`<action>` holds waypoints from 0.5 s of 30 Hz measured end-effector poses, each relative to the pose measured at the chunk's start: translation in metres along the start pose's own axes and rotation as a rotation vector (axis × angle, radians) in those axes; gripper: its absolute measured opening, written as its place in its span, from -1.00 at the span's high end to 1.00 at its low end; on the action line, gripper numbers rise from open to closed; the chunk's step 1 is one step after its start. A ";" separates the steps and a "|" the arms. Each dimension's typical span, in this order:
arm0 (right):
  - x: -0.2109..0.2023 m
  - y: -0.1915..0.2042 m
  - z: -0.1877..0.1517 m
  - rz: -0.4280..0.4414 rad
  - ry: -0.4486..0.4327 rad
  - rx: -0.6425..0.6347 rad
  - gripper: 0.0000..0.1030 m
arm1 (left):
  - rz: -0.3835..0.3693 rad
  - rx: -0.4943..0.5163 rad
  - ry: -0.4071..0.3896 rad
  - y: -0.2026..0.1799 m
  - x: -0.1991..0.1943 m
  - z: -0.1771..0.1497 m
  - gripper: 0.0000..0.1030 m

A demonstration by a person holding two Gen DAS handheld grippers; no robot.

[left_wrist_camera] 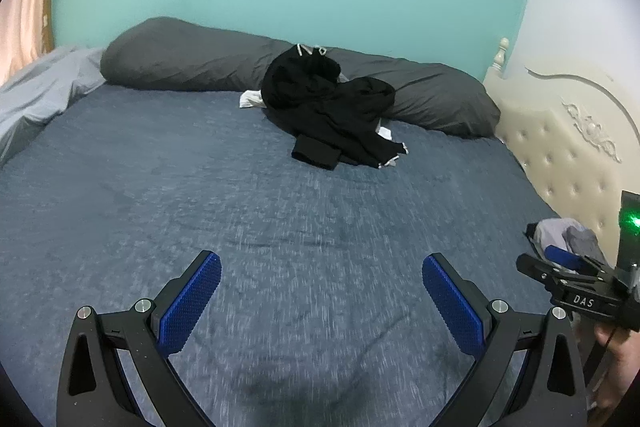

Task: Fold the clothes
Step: 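Move the right tool toward the black clothing pile and close on it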

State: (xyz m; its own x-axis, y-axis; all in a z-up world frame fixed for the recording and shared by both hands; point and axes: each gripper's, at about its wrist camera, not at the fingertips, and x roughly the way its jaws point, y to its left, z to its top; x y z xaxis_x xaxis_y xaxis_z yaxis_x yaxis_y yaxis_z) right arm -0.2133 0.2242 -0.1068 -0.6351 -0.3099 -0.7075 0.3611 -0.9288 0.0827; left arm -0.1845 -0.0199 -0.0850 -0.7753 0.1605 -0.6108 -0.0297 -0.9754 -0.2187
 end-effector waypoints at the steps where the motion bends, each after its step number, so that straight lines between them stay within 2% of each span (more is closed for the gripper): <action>1: 0.011 -0.001 0.004 0.004 0.007 -0.008 -0.85 | 0.001 -0.007 0.003 0.003 0.011 0.001 -0.99; 8: 0.089 -0.008 0.034 0.012 0.032 -0.013 -0.85 | 0.008 -0.070 0.033 0.034 0.087 0.007 -0.99; 15: 0.164 -0.012 0.068 0.027 0.045 -0.019 -0.85 | 0.027 -0.117 0.053 0.059 0.148 0.015 -0.99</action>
State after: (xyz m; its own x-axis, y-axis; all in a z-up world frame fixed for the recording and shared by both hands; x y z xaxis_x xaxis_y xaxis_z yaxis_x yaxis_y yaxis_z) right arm -0.3680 0.1711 -0.1759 -0.5942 -0.3248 -0.7358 0.3904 -0.9163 0.0891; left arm -0.3104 -0.0562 -0.1765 -0.7403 0.1449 -0.6565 0.0670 -0.9557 -0.2865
